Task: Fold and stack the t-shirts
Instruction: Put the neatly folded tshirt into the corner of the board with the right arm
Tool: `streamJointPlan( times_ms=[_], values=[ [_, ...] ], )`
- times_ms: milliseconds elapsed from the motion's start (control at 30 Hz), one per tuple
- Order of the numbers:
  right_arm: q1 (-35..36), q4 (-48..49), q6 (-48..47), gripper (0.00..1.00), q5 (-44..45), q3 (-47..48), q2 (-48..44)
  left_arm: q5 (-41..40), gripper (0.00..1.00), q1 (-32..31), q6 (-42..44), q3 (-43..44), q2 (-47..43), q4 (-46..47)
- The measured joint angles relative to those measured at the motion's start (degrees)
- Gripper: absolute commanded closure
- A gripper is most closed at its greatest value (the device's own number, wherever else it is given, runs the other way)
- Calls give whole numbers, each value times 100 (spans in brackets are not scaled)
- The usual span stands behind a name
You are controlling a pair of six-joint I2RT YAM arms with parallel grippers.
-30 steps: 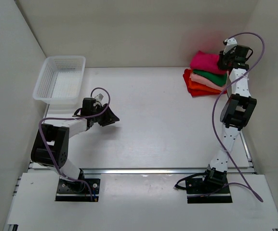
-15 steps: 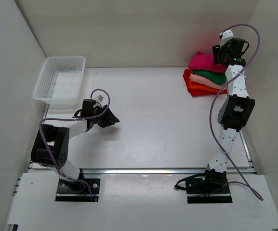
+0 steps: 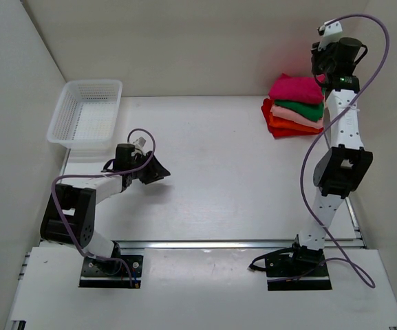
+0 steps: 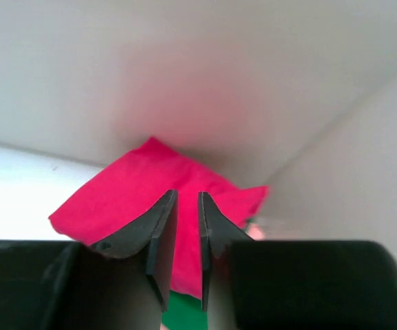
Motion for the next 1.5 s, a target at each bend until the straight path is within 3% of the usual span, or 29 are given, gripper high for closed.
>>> streamJointPlan(
  times_ms=[200,300,400,500,600,767,867,900,967,1000,1100,1200,1333,1367,1400,1500],
  values=[
    [-87,-96,177,82,-461,131,1226,11,49,0,-13,-61,-197,-26],
    [-142,-334,282,82,-393,-267,1628,11,49,17,-11,-61,-258,-24],
    [-188,-258,420,83,-385,-935,1451,11,49,26,-13,-68,-267,-22],
    [-184,-44,514,82,-203,-1867,688,11,48,24,-24,-79,-267,-4],
    [-179,-308,584,80,-125,-1969,326,22,48,0,-68,-90,-267,37],
    [-179,-879,590,60,85,-444,1001,35,49,-33,-90,-208,-442,-7],
    [-216,-964,632,45,46,-46,1174,39,49,-11,-81,-332,-807,-59],
    [-229,-1027,636,38,13,-17,1156,39,48,-2,-79,-345,-916,-81],
    [-221,-1123,667,1,13,-2,1054,35,48,11,-76,-350,-1121,-118],
    [-212,-1182,682,1,70,-17,968,37,48,11,-79,-350,-1189,-127],
    [-31,-1075,697,1,424,-710,149,35,45,11,-90,-350,-1379,-164],
    [367,-855,1069,1,702,-2046,-1421,35,44,-13,-153,-361,-1650,-179],
    [765,-656,1650,1,673,-3410,-3401,-79,33,-153,-173,-372,-2090,-289],
    [776,-621,1786,1,691,-3759,-3807,-153,26,-221,-164,-372,-2188,-350],
    [774,-726,1915,0,710,-4098,-4087,-216,2,-286,-125,-382,-2302,-431],
    [664,-1217,2205,1,614,-4760,-4461,-284,1,-367,-98,-527,-2621,-542]
  ],
)
